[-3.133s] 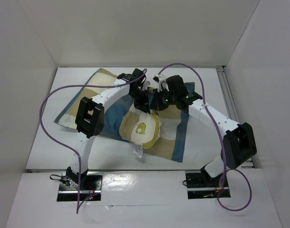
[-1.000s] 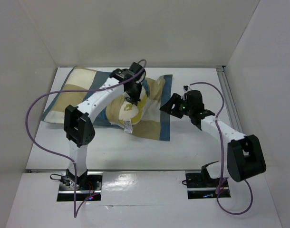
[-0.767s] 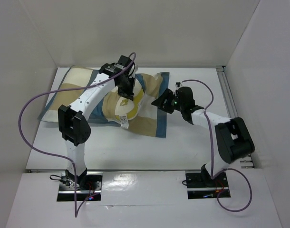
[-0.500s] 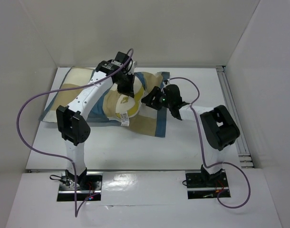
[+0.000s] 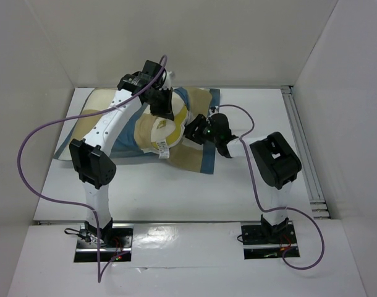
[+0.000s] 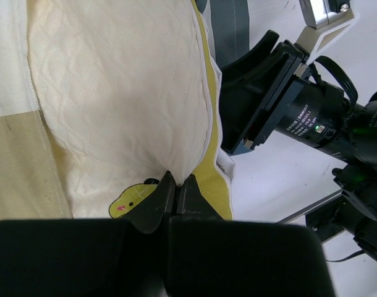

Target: Put the pillow into the pillowcase

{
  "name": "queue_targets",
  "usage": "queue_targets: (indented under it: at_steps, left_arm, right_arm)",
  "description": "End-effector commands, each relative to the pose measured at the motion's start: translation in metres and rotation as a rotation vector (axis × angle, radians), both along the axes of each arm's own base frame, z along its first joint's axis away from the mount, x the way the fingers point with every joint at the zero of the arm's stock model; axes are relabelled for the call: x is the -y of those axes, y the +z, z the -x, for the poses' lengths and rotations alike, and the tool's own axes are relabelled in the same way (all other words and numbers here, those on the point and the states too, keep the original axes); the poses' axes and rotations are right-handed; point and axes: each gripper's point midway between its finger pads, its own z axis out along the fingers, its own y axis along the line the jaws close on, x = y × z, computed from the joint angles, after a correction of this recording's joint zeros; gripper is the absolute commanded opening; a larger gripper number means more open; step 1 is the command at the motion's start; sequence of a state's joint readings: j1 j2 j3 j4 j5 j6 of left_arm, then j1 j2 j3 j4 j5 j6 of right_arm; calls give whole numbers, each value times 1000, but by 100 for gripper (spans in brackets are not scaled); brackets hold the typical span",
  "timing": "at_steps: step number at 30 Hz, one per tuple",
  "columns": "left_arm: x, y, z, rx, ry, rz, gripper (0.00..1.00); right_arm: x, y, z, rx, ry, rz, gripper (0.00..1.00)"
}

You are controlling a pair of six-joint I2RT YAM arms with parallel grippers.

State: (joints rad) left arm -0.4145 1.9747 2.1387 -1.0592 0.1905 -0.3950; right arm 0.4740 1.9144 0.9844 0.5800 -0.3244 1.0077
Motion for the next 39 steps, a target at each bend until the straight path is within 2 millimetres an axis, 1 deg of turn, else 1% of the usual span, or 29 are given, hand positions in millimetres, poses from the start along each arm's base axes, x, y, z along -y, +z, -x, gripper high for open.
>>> queue_targets:
  at_steps: [1,4,5,6,7,8,12,13,14,15,16,17,18,19,20,22,23,24,25,26,29,30,31,32,33,34,37,38,39]
  left_arm:
    - [12,42,0,92,-36,95,0]
    - [12,42,0,92,-36,95,0]
    - [12,42,0,92,-36,95,0]
    - [12,39,1,83,-35,91,0]
    - [12,39,1,83,-35,91,0]
    - [13,39,2,80,-42,99,0]
    - [16,30,5,47,-47,110,0]
    - [19,27,4,41,-49,125,0]
    - [19,29,5,51,-49,129,0]
    - [19,31,6,55,-42,138,0]
    - [20,28,5,51,-35,142,0]
    - [18,25,5,53,-26,131,0]
    - [17,27,0,70,-8,131,0]
    - [8,17,-6,64,36,103,0]
    - [7,15,-9,68,55,97,0]
    - [3,17,-22,90,118,116,0]
    - [-7,14,-31,103,174,102,0]
    - [-9,11,-45,118,229,119,0]
    - [-10,8,-52,127,262,115,0]
    - [-18,9,-61,153,323,93,0]
    - [-26,5,-81,192,439,83,0]
    - [-30,-1,-84,189,471,67,0]
    - [-35,1,-90,209,522,62,0]
    - [-38,-6,-93,204,549,48,0]
    - [-35,-10,-96,209,562,43,0]
    - [-37,-6,-98,222,581,43,0]
    - [-35,-23,-107,208,587,23,0]
    - [-31,-23,-105,210,571,18,0]
    - [-30,-35,-104,201,575,-12,0]
  right_arm:
    - [-16,43,-16,128,6,-76,59]
    - [-19,54,-21,151,6,-88,59]
    - [-23,45,-17,128,15,-77,59]
    - [-24,51,-20,140,15,-83,59]
    - [-23,44,-22,124,0,-80,59]
    - [-25,54,-26,148,0,-93,59]
    - [-32,56,-46,164,-75,-89,53]
    - [-37,55,-49,167,-82,-76,49]
    - [-36,57,-61,179,-116,-62,40]
    - [-40,52,-59,167,-116,-37,15]
    - [-40,52,-59,166,-116,-37,0]
    - [-38,51,-56,163,-116,-34,0]
    - [-29,56,-47,184,-130,-20,0]
    - [-23,60,-42,196,-135,-7,0]
    - [-17,80,-33,227,-132,-7,0]
    - [-10,73,-11,241,-66,71,0]
    - [-9,89,-2,305,-13,104,0]
    - [-11,81,15,276,67,133,0]
    - [-12,81,26,280,117,142,0]
    - [-14,95,39,303,177,124,0]
    - [-25,101,82,293,353,102,0]
    - [-28,112,90,341,390,121,0]
    - [-34,104,107,311,441,158,0]
    - [-37,100,114,309,472,184,0]
    - [-39,105,126,339,508,204,0]
    - [-38,100,134,320,529,225,0]
    - [-26,100,145,328,531,246,0]
    - [-25,102,149,340,540,244,0]
    - [-23,113,151,378,540,241,0]
